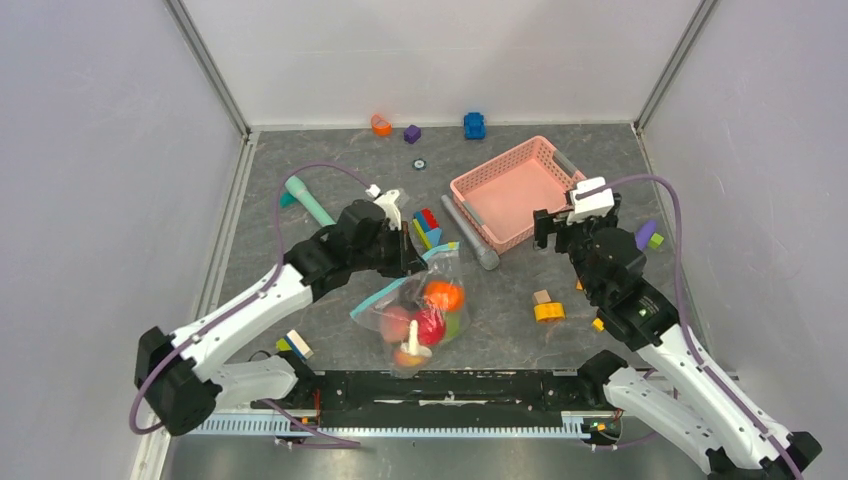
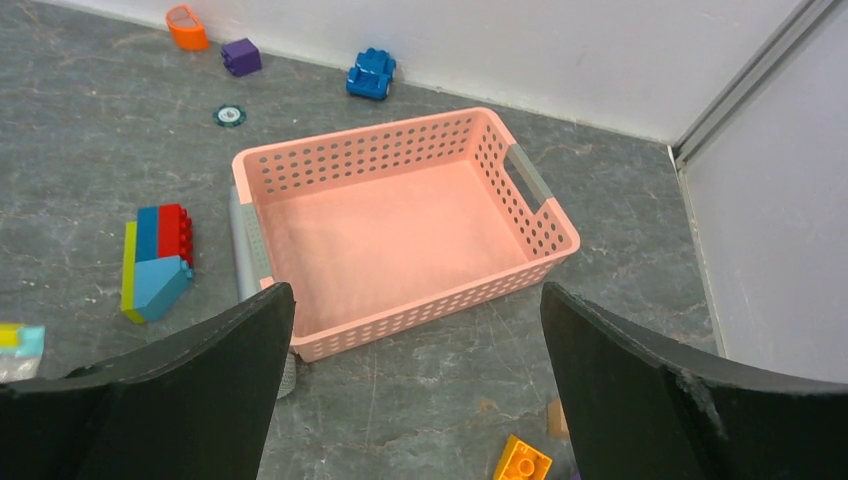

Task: Place the food in the zip-top bag and seal the zipper
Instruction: Place the zipper food storage bag at the center of the board, then reset both arms

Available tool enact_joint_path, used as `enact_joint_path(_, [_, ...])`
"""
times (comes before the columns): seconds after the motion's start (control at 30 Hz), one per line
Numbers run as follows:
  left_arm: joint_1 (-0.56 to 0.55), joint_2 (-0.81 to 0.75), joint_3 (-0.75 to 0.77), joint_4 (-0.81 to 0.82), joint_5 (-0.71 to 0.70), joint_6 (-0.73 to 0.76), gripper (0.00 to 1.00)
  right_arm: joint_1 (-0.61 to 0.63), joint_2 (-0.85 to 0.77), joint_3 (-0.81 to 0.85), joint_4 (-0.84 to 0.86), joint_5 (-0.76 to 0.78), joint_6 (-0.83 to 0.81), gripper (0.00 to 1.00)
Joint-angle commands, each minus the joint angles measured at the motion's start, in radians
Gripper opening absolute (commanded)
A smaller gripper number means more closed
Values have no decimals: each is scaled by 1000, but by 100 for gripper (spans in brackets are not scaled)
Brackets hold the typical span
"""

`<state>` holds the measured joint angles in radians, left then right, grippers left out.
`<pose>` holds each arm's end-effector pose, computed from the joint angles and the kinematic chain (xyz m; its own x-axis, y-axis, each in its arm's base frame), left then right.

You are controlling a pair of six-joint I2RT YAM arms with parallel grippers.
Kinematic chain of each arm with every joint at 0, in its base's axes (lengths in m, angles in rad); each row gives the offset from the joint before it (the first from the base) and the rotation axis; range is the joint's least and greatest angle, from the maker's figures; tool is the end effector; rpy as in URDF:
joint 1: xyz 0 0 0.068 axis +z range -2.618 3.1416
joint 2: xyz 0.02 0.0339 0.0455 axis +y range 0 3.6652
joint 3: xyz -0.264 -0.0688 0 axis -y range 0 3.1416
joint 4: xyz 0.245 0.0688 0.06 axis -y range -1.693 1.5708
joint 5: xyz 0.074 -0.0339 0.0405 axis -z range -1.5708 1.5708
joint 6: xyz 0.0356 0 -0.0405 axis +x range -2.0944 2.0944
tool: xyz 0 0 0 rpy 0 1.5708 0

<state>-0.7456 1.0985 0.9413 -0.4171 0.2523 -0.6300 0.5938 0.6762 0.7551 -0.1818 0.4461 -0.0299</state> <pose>0.1720 -0.1709 0.3106 -0.8002 -0.0376 -0.5985 0.4201 0.6771 -0.6042 0.1405 0.0763 0.3469 -0.0806 -0.0870 -0.9929 -0.1515 0.9857 -0.0740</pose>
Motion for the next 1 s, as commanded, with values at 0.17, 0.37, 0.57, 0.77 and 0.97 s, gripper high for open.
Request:
enact_joint_path(0.17, [62, 39, 23, -229, -546, -30, 23, 1, 49, 5, 1, 90, 4, 98])
enact_joint_path(0.37, [91, -75, 11, -356, -754, -74, 99, 1, 85, 9, -8, 152, 28, 98])
enact_joint_path(0.57, [110, -140, 105, -528, -1034, -160, 100, -62, 140, 18, -42, 195, 115, 98])
enact_joint_path(0.77, [226, -110, 240, -628, -1099, -141, 100, -230, 187, 14, -101, 147, 191, 98])
enact_joint_path(0.97, [336, -120, 271, -614, -1033, -102, 100, -440, 179, -40, -108, 87, 275, 98])
